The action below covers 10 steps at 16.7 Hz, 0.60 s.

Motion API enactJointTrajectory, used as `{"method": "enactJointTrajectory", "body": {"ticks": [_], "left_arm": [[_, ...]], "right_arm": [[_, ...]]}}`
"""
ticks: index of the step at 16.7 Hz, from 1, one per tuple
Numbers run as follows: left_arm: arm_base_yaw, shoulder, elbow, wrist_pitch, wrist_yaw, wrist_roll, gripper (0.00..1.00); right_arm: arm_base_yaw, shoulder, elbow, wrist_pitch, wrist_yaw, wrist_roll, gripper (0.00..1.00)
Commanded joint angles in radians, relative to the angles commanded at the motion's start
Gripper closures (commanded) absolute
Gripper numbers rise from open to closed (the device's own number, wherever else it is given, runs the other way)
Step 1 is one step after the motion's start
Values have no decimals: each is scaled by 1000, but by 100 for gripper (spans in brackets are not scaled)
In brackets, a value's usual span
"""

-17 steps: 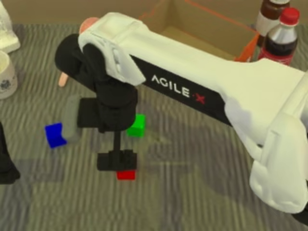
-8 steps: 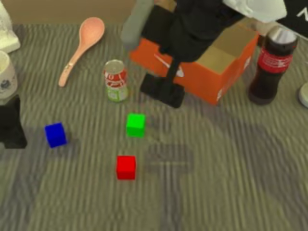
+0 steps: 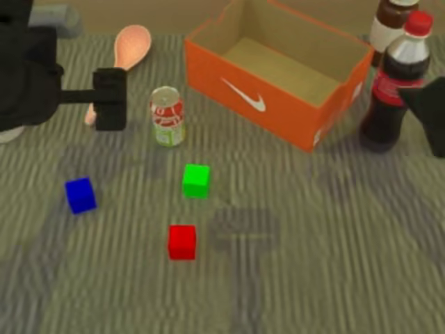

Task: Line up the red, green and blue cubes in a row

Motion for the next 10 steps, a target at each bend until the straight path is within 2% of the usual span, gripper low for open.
{"method": "enactJointTrajectory", "body": {"ticks": [5, 10], "left_arm": [[-107, 507, 414, -262, 1, -77, 0], [-184, 853, 727, -427, 2, -132, 0]], "right_arm": [[-175, -530, -562, 281, 17, 140, 0], [-294, -911, -937, 508, 47, 237, 0]]}}
